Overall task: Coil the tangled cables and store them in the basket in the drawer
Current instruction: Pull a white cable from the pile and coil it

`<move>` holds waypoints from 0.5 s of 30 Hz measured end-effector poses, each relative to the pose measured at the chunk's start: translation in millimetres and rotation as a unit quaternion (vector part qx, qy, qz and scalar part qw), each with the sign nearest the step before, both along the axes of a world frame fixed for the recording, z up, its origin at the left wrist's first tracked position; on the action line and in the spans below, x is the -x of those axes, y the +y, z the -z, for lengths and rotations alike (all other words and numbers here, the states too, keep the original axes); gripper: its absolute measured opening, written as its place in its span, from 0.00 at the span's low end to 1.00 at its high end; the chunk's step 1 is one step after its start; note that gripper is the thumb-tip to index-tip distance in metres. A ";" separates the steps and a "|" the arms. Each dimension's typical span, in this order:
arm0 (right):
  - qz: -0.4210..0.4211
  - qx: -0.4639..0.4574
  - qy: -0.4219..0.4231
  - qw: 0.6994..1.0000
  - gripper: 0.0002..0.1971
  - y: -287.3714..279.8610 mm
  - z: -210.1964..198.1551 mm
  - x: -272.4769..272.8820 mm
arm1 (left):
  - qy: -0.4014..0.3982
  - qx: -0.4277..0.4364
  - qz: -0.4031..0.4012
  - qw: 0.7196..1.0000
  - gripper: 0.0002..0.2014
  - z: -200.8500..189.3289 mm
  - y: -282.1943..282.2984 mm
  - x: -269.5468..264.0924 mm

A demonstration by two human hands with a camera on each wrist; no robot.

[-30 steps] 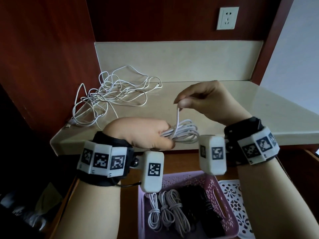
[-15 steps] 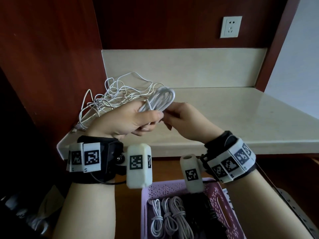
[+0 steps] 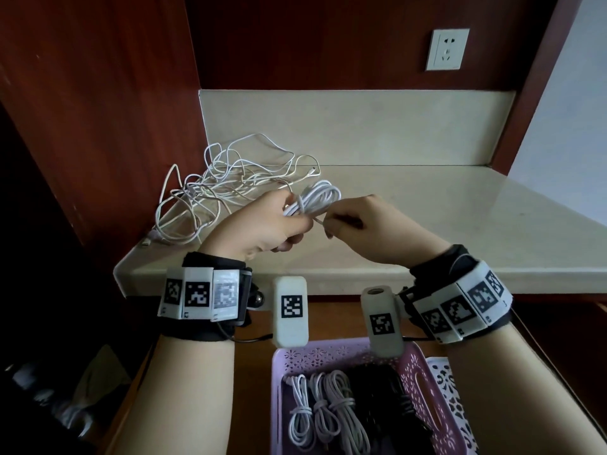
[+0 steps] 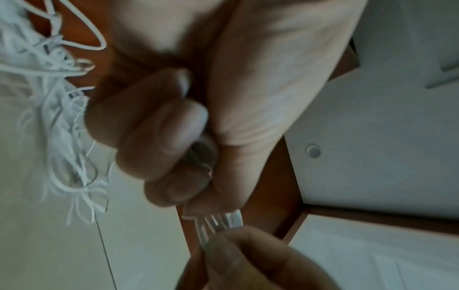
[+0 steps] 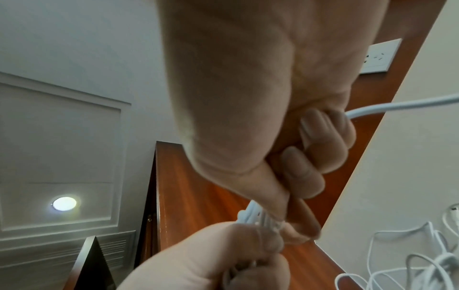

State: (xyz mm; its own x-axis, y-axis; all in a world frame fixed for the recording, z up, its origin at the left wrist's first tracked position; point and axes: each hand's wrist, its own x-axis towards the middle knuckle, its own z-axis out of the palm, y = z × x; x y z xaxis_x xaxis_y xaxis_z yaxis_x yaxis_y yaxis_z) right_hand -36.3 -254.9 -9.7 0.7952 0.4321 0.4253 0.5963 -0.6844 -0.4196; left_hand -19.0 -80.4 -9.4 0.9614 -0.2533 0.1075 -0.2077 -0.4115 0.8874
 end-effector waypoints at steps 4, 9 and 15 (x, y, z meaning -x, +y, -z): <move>0.016 0.049 -0.025 0.998 0.11 7.5 2.7 -0.6 | -0.070 -0.229 -0.050 0.970 0.04 -2.0 -4.5 2.5; 0.031 0.071 -0.093 0.993 0.16 18.5 2.4 2.6 | -0.162 -0.304 -0.135 0.929 0.15 1.0 -14.4 5.6; 0.027 0.140 -0.127 0.982 0.23 23.9 -2.4 11.1 | -0.083 -0.289 -0.148 0.942 0.16 4.4 -22.3 -0.6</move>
State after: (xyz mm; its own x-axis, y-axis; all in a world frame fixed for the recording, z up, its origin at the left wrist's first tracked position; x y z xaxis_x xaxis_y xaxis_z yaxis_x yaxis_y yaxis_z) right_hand -47.3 -231.0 -7.3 0.7048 0.5196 0.4830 0.6162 -0.7858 -0.0538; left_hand -18.4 -102.8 -13.7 0.9814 -0.0391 0.1882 -0.1236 -0.8782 0.4621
